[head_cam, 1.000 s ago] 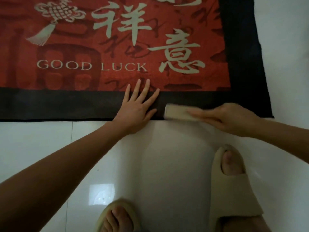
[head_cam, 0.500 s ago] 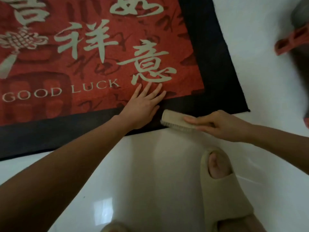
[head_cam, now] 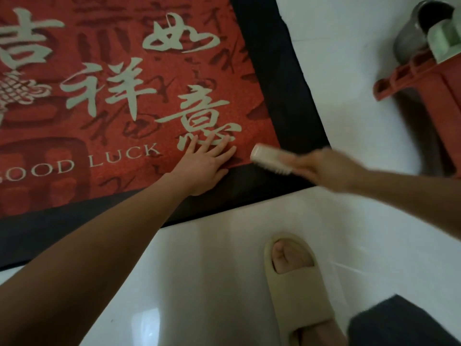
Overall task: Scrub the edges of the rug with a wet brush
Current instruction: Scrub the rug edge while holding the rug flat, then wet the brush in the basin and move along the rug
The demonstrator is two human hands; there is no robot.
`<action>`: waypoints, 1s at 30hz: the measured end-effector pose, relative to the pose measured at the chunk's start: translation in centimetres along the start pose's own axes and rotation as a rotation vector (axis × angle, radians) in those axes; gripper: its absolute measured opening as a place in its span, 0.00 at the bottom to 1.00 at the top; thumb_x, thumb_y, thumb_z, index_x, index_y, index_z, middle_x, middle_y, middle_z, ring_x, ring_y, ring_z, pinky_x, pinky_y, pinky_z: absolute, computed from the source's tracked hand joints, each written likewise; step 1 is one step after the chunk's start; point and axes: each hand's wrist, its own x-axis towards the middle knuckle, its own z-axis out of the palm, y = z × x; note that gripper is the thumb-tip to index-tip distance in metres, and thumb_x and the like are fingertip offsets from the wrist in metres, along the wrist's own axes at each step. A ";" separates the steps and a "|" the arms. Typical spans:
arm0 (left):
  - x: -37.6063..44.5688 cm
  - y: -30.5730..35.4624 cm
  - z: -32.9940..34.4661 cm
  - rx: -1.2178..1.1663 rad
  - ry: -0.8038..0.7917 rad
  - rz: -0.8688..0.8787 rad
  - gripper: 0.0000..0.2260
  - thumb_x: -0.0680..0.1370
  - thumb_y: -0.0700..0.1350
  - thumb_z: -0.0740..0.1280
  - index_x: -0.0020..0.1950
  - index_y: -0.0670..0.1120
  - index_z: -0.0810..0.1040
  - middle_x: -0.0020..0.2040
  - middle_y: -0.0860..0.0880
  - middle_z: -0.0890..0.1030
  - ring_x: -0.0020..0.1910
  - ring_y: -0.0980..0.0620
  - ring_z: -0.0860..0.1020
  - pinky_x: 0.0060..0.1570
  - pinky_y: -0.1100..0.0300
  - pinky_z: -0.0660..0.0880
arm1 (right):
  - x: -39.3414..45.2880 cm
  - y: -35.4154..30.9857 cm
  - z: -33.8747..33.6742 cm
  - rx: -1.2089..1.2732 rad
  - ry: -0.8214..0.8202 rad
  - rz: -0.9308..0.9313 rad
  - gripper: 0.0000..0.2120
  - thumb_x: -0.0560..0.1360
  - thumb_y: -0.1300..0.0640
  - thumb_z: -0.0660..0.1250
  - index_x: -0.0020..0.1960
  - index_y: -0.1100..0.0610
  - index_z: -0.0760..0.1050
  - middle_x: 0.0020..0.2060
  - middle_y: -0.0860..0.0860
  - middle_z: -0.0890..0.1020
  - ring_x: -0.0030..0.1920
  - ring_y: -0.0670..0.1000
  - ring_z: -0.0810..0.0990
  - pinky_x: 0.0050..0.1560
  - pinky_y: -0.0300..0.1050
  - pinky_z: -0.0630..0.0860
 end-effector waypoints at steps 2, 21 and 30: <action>0.0 0.2 0.0 0.025 -0.024 -0.005 0.27 0.84 0.56 0.49 0.80 0.55 0.42 0.80 0.53 0.38 0.78 0.45 0.37 0.75 0.39 0.39 | -1.8 -0.3 1.8 0.078 -0.322 -0.140 0.19 0.81 0.50 0.60 0.70 0.38 0.65 0.52 0.49 0.84 0.46 0.45 0.83 0.49 0.42 0.75; -13.7 5.5 -31.2 -0.453 -0.325 -0.333 0.17 0.83 0.51 0.58 0.70 0.47 0.74 0.68 0.45 0.75 0.66 0.45 0.73 0.66 0.53 0.69 | -9.9 -12.2 -25.2 1.188 0.024 0.529 0.08 0.82 0.59 0.58 0.51 0.56 0.75 0.31 0.54 0.75 0.26 0.47 0.68 0.21 0.38 0.62; -23.9 19.9 -67.3 -1.189 0.036 -0.417 0.13 0.81 0.54 0.62 0.57 0.46 0.78 0.52 0.50 0.78 0.55 0.50 0.75 0.60 0.59 0.71 | -29.2 -22.2 -57.3 1.231 0.197 0.367 0.12 0.83 0.60 0.57 0.44 0.54 0.76 0.25 0.48 0.73 0.21 0.45 0.62 0.21 0.36 0.57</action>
